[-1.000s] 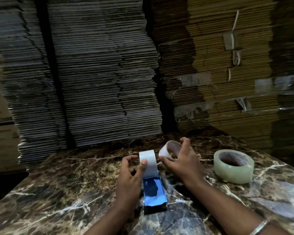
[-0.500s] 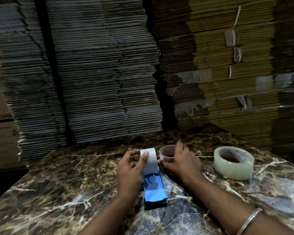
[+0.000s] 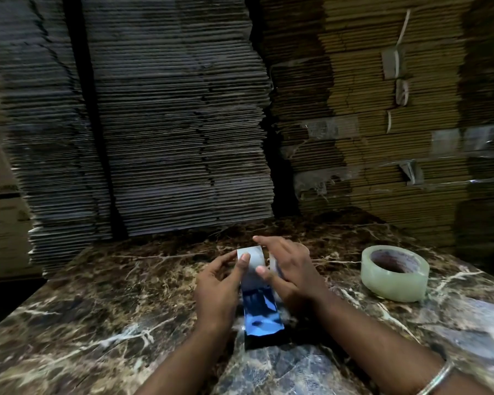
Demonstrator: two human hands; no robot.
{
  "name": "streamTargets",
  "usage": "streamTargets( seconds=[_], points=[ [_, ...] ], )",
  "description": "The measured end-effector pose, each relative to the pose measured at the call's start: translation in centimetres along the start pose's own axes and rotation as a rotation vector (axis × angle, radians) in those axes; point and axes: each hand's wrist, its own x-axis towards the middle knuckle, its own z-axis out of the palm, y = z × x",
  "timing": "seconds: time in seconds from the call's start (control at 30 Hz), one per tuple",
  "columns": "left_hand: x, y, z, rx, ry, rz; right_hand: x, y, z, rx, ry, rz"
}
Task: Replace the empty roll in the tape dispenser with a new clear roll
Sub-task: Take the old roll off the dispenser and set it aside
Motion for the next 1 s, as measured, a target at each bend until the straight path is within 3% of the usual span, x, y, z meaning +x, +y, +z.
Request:
streamTargets(
  seconds=[0.17, 0.37, 0.43, 0.57, 0.83, 1.0],
  points=[
    [-0.7, -1.1, -0.7, 0.16, -0.164, -0.03, -0.1, 0.1, 0.1, 0.106, -0.159, 0.063],
    [-2.1, -1.8, 0.3, 0.795, -0.213, 0.001, 0.1, 0.2, 0.6, 0.036, -0.198, 0.086],
    [-2.4, -1.4, 0.6, 0.889, -0.21, -0.022, 0.0, 0.3, 0.6, 0.008, -0.203, 0.097],
    [-1.9, -1.4, 0.1, 0.873, -0.174, 0.008, 0.0, 0.3, 0.3, -0.012, -0.182, 0.076],
    [-1.0, 0.0, -1.6, 0.666, -0.382, -0.06, -0.5, 0.4, 0.0, -0.064, -0.178, 0.022],
    [-0.2, 0.2, -2.9, 0.676, -0.453, 0.009, -0.5, 0.4, -0.4, -0.128, -0.19, 0.003]
  ],
)
